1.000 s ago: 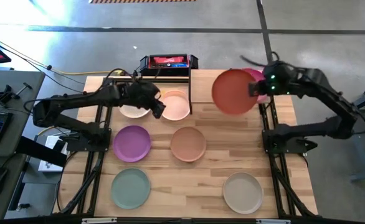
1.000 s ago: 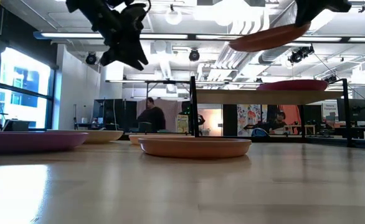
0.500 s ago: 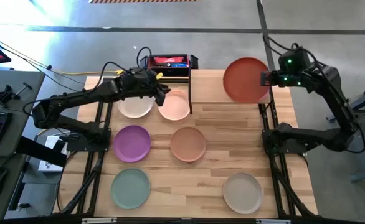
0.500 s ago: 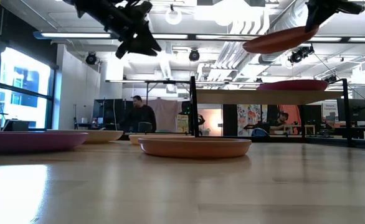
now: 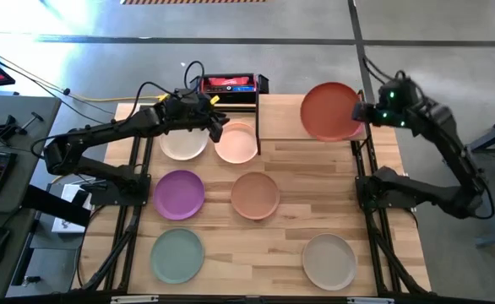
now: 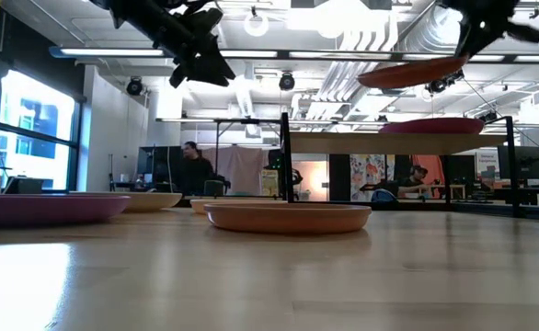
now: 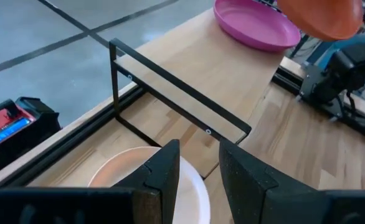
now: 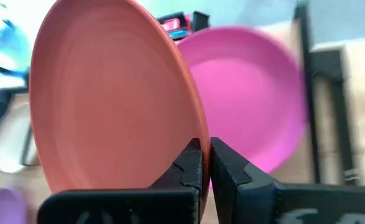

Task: Place and stack plates onto a shelf
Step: Stack the orange plate on top of the pink plate

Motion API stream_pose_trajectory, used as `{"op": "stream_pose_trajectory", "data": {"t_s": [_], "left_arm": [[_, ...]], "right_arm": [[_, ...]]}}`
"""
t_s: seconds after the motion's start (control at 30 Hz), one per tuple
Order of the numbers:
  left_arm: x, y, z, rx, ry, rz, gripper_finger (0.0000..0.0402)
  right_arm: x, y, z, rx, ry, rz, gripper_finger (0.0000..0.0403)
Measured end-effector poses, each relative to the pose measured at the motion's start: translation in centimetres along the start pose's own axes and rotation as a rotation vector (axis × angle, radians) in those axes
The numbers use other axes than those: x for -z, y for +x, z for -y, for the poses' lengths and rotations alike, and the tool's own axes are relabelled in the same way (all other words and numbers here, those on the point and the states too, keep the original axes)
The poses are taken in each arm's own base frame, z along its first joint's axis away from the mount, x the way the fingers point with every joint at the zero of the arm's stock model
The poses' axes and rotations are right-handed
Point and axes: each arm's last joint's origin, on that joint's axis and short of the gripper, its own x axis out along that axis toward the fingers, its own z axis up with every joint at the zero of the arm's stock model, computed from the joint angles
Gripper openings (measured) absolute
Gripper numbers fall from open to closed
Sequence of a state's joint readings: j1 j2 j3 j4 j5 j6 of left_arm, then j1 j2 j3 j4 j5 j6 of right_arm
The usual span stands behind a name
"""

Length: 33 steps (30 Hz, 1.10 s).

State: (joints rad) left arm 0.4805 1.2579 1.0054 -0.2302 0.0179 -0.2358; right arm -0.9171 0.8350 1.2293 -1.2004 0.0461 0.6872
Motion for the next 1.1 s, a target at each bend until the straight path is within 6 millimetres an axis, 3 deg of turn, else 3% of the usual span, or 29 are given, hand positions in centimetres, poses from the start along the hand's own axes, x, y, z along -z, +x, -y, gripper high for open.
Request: {"op": "stream_pose_trajectory", "data": {"t_s": [0.17,0.4,0.7,1.1], "left_arm": [[0.1,0.0,0.0,-0.002,0.049,-0.011,0.0104],[0.1,0.0,0.0,-0.001,0.16,-0.012,0.0104],[0.2,0.0,-0.1,-0.003,0.205,-0.025,0.0104],[0.9,0.0,-0.2,-0.011,0.231,-0.097,0.0104]], "right_arm": [[2.6,1.6,1.8,-0.069,0.152,0.062,0.0],[4.6,2.4,3.8,-0.014,0.34,0.139,0.0],[4.4,3.0,4.4,0.092,0.489,0.203,0.0],[3.5,5.9,3.7,0.221,0.527,0.104,0.0]]}}
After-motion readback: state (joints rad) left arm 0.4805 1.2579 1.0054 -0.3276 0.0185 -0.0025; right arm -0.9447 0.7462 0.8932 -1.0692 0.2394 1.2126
